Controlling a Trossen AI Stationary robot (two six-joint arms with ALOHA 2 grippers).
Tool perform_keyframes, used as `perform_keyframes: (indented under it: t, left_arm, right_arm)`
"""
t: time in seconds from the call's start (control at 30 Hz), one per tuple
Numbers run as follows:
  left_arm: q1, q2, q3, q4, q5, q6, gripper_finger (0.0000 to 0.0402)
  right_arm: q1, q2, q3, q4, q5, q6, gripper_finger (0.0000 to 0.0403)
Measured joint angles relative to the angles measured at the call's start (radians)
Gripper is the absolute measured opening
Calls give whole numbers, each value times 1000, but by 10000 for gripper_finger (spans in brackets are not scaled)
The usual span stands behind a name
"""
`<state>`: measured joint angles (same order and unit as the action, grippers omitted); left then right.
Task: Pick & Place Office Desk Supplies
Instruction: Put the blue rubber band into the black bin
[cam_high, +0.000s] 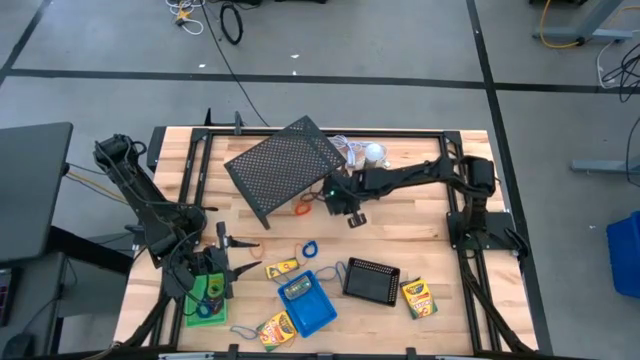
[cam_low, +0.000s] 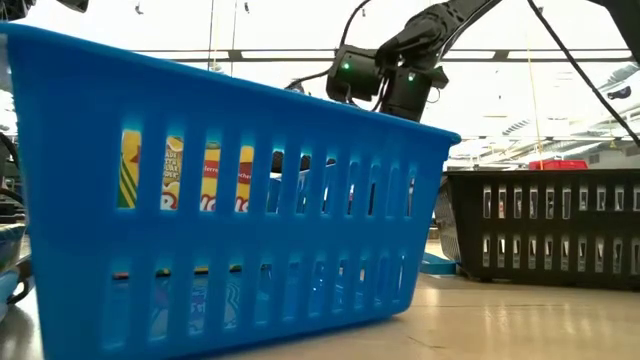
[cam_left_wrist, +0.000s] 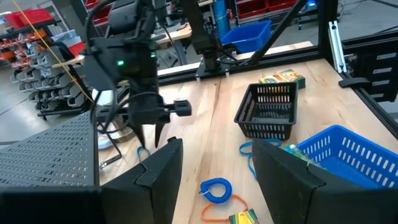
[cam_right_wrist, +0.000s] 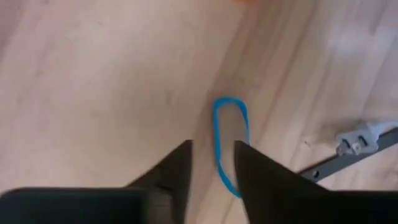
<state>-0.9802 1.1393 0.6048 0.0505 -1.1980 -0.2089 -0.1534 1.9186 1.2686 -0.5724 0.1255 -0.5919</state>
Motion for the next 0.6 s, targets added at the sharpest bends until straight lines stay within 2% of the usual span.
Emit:
perform_keyframes:
  t: [0.13, 0.23, 0.43, 0.6]
  left_arm:
    - [0, 0, 0, 0, 0, 8, 201]
    - [0, 0, 0, 0, -1, 9, 201]
    - [0, 0, 0, 18, 1, 11, 201]
    - [-1, 0, 0, 37, 2, 27, 201]
  right_arm:
    - [-37, 0, 0, -17, -54, -10, 206]
    - [-61, 25, 2, -22, -68, -18, 228]
    - [-96, 74, 7, -19, -70, -47, 218]
    - [-103, 84, 5, -15, -95, -79, 174]
